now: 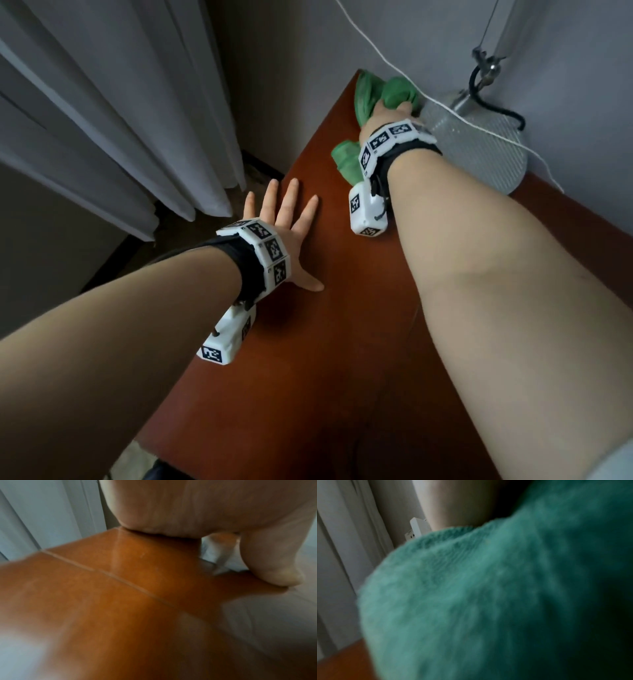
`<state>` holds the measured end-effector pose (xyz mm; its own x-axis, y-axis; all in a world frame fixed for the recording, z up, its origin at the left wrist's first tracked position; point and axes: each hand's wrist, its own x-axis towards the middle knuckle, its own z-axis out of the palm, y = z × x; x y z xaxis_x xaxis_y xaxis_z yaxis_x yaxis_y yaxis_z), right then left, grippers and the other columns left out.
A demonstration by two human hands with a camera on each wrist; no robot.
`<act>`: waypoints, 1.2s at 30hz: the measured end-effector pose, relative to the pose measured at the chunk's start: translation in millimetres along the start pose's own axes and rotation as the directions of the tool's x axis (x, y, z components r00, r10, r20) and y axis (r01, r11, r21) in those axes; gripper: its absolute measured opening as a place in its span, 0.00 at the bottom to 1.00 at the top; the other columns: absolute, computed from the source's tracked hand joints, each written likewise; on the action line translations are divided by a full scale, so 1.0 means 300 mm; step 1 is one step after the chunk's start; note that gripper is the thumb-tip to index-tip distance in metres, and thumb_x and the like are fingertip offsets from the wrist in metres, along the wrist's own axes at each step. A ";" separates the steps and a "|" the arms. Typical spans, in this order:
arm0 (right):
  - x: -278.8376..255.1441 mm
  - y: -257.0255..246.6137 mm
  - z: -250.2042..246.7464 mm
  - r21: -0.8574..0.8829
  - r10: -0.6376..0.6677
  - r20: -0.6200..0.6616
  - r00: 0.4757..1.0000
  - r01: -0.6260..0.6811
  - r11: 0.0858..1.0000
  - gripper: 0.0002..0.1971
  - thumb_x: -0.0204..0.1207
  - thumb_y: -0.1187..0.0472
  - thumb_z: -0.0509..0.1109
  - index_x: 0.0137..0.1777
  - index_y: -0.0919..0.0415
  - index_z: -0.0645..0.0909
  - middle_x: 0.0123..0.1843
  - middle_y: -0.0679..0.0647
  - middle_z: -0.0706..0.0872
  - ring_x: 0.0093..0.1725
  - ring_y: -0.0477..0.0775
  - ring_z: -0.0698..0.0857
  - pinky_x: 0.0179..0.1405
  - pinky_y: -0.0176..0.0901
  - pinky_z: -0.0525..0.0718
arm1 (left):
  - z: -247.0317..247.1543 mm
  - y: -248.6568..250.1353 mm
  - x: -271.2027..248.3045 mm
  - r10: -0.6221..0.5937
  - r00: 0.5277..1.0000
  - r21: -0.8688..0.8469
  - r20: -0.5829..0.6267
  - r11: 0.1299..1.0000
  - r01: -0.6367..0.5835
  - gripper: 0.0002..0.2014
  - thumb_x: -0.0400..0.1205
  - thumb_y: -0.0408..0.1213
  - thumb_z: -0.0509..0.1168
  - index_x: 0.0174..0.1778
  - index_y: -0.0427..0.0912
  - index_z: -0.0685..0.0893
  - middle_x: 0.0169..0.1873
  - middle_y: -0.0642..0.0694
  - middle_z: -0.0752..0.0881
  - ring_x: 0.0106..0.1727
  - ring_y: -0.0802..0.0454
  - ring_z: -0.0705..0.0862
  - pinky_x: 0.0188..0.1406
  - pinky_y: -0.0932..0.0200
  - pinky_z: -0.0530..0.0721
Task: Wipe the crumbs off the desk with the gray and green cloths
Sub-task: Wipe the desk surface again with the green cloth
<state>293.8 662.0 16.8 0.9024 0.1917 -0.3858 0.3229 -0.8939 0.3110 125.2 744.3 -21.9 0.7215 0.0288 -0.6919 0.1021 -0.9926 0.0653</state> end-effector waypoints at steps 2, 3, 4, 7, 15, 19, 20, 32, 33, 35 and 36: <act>0.091 -0.016 -0.006 -0.042 -0.043 0.000 0.999 0.043 0.998 0.27 0.83 0.62 0.54 0.81 0.65 0.55 0.79 0.64 0.61 0.77 0.71 0.60 0.70 0.65 0.67 | -0.001 -0.001 0.009 -0.001 1.000 0.002 0.009 1.000 0.001 0.66 0.60 0.75 0.65 0.76 0.53 0.23 0.75 0.42 0.20 0.77 0.36 0.23 0.75 0.30 0.33; 0.118 -0.018 -0.010 -0.042 -0.083 0.003 0.997 0.083 0.996 0.26 0.82 0.61 0.56 0.80 0.64 0.59 0.77 0.64 0.63 0.76 0.70 0.61 0.70 0.65 0.68 | -0.001 -0.001 0.010 0.000 1.000 0.000 0.017 1.000 0.000 0.66 0.61 0.75 0.65 0.76 0.53 0.22 0.75 0.42 0.20 0.76 0.36 0.23 0.75 0.30 0.32; 0.143 -0.016 -0.015 -0.028 -0.107 -0.007 0.994 0.107 0.994 0.25 0.80 0.60 0.57 0.78 0.61 0.63 0.75 0.62 0.65 0.74 0.70 0.63 0.69 0.63 0.69 | -0.002 -0.001 0.011 0.000 1.000 -0.004 0.027 1.000 0.000 0.66 0.61 0.75 0.65 0.76 0.53 0.22 0.75 0.42 0.20 0.76 0.36 0.22 0.75 0.30 0.31; 0.135 0.020 -0.021 0.120 -0.103 -0.027 0.994 0.106 0.987 0.26 0.80 0.55 0.58 0.79 0.47 0.61 0.77 0.59 0.63 0.73 0.68 0.66 0.68 0.60 0.70 | -0.008 0.001 0.006 0.003 0.999 -0.011 0.041 1.000 -0.003 0.65 0.62 0.74 0.65 0.76 0.53 0.22 0.74 0.43 0.19 0.76 0.36 0.22 0.74 0.30 0.30; 0.004 0.085 0.100 0.263 -0.282 -0.040 0.959 0.282 0.923 0.27 0.83 0.49 0.57 0.79 0.33 0.54 0.84 0.51 0.52 0.77 0.66 0.61 0.70 0.53 0.70 | -0.013 0.008 0.005 -0.009 0.999 -0.004 0.044 1.000 0.009 0.65 0.62 0.74 0.66 0.76 0.54 0.22 0.74 0.44 0.19 0.76 0.36 0.23 0.76 0.30 0.33; -0.031 0.057 0.099 0.296 -0.131 -0.052 0.990 0.140 0.945 0.28 0.84 0.52 0.56 0.81 0.37 0.51 0.82 0.53 0.55 0.74 0.64 0.65 0.65 0.52 0.74 | -0.015 0.018 -0.006 -0.029 0.998 -0.005 0.050 1.000 0.029 0.65 0.62 0.72 0.67 0.76 0.55 0.23 0.75 0.45 0.19 0.77 0.37 0.23 0.76 0.31 0.33; -0.057 0.059 0.115 0.321 -0.111 -0.042 0.993 0.119 0.940 0.28 0.84 0.52 0.56 0.81 0.37 0.51 0.82 0.53 0.55 0.74 0.64 0.65 0.64 0.52 0.74 | -0.015 0.021 -0.012 -0.030 0.998 -0.006 0.048 1.000 0.031 0.65 0.62 0.72 0.67 0.76 0.55 0.23 0.75 0.46 0.20 0.77 0.37 0.23 0.76 0.31 0.34; -0.410 0.582 0.433 0.380 0.276 0.188 0.943 -0.329 0.865 0.27 0.83 0.48 0.56 0.80 0.35 0.52 0.84 0.53 0.51 0.76 0.67 0.63 0.73 0.57 0.67 | -0.025 0.031 -0.031 -0.050 0.999 -0.054 0.000 0.997 0.050 0.64 0.63 0.70 0.69 0.78 0.58 0.27 0.77 0.48 0.23 0.78 0.39 0.25 0.77 0.32 0.36; -0.401 0.601 0.434 0.389 0.334 0.214 0.918 -0.393 0.833 0.27 0.83 0.49 0.55 0.81 0.36 0.52 0.83 0.53 0.52 0.76 0.68 0.63 0.73 0.58 0.66 | -0.021 0.031 -0.030 -0.052 0.999 -0.055 -0.006 0.997 0.052 0.64 0.63 0.70 0.69 0.78 0.58 0.27 0.77 0.48 0.23 0.78 0.39 0.25 0.77 0.32 0.36; -0.379 0.599 0.426 0.398 0.402 0.243 0.883 -0.469 0.788 0.29 0.82 0.50 0.56 0.81 0.38 0.52 0.83 0.54 0.52 0.76 0.68 0.62 0.74 0.59 0.65 | -0.010 0.031 -0.027 -0.055 0.998 -0.054 -0.017 0.997 0.054 0.63 0.63 0.69 0.70 0.78 0.58 0.28 0.77 0.48 0.23 0.78 0.40 0.25 0.78 0.33 0.36; -0.375 0.582 0.419 0.400 0.414 0.244 0.877 -0.480 0.780 0.30 0.82 0.51 0.57 0.81 0.38 0.51 0.82 0.55 0.52 0.76 0.68 0.61 0.74 0.60 0.64 | -0.008 0.032 -0.026 -0.054 0.998 -0.052 -0.024 0.997 0.053 0.63 0.63 0.69 0.70 0.78 0.58 0.28 0.77 0.48 0.23 0.79 0.40 0.25 0.78 0.33 0.36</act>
<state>212.8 433.4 5.3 0.8552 -0.3012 -0.4217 -0.2957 -0.9519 0.0802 122.3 734.9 -14.2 0.7311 0.0849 -0.6770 0.1752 -0.9823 0.0660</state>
